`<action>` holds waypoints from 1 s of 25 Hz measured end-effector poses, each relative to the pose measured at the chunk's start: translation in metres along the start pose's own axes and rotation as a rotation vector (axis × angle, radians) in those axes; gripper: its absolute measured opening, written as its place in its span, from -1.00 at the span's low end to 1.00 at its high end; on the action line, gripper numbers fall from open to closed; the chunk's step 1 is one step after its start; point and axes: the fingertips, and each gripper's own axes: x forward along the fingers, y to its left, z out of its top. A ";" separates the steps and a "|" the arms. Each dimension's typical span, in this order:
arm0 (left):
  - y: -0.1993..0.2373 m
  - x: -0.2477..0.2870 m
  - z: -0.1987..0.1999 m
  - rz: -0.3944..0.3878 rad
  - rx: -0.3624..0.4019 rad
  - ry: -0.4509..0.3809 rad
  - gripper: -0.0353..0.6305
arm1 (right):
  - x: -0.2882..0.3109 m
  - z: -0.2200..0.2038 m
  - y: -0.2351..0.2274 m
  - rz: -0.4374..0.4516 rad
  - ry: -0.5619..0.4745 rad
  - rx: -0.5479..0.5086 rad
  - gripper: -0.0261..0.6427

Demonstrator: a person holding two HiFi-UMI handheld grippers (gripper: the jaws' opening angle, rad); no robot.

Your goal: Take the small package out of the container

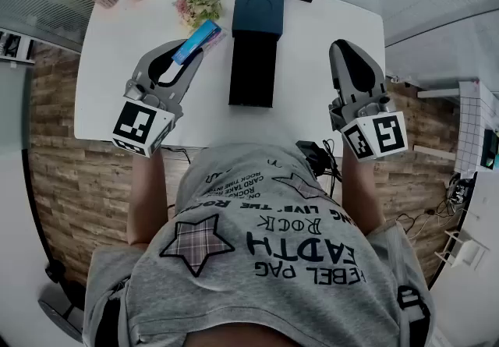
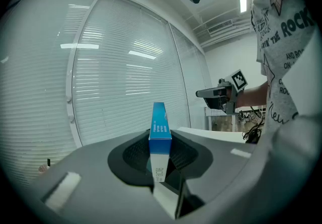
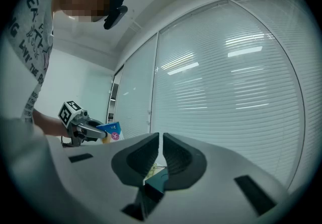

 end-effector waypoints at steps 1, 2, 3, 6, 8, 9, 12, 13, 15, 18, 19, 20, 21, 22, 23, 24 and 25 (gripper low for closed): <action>0.000 0.000 0.000 0.000 0.001 0.000 -0.60 | 0.000 0.000 0.000 0.000 0.000 -0.003 -0.82; 0.000 0.000 0.000 -0.001 0.004 0.000 -0.60 | -0.001 0.000 0.001 0.000 0.000 -0.005 -0.83; -0.001 -0.001 0.000 -0.001 0.006 -0.001 -0.60 | -0.001 0.000 0.001 0.000 0.000 -0.008 -0.83; 0.000 -0.002 -0.001 0.000 0.003 -0.001 -0.60 | -0.001 0.001 0.003 0.000 -0.001 -0.014 -0.83; 0.000 -0.002 -0.002 0.003 -0.002 0.004 -0.60 | -0.001 0.001 0.004 0.001 -0.002 -0.020 -0.83; 0.000 -0.002 -0.003 0.006 -0.007 0.006 -0.60 | -0.001 0.001 0.005 0.001 -0.002 -0.023 -0.83; 0.000 0.000 -0.002 0.006 -0.012 0.003 -0.60 | -0.001 0.000 0.004 -0.003 0.000 -0.028 -0.84; 0.000 0.001 -0.002 0.005 -0.012 0.003 -0.60 | -0.001 0.000 0.003 -0.004 0.000 -0.028 -0.84; 0.000 0.002 -0.003 0.000 -0.008 0.003 -0.60 | 0.000 0.000 0.003 -0.005 0.002 -0.028 -0.84; -0.002 0.002 -0.004 -0.006 0.000 0.002 -0.60 | -0.001 -0.001 0.002 -0.006 0.002 -0.029 -0.85; -0.002 0.002 -0.004 -0.006 -0.001 0.002 -0.60 | -0.001 -0.001 0.003 -0.007 0.002 -0.029 -0.84; -0.002 0.002 -0.005 -0.006 -0.003 0.003 -0.60 | -0.001 -0.001 0.003 -0.007 0.002 -0.029 -0.84; -0.002 0.003 -0.005 -0.005 -0.007 0.005 -0.60 | -0.001 -0.001 0.003 -0.007 0.002 -0.029 -0.84; -0.002 0.003 -0.005 -0.005 -0.008 0.006 -0.60 | -0.001 -0.001 0.002 -0.008 0.002 -0.030 -0.84; -0.001 0.004 -0.005 -0.006 -0.007 0.006 -0.60 | 0.000 -0.001 0.002 -0.008 0.002 -0.030 -0.85; -0.001 0.004 -0.005 -0.007 -0.005 0.006 -0.60 | 0.001 -0.001 0.001 -0.009 0.002 -0.030 -0.85; -0.001 0.005 -0.006 -0.007 -0.003 0.006 -0.60 | 0.001 -0.001 0.000 -0.010 0.002 -0.030 -0.85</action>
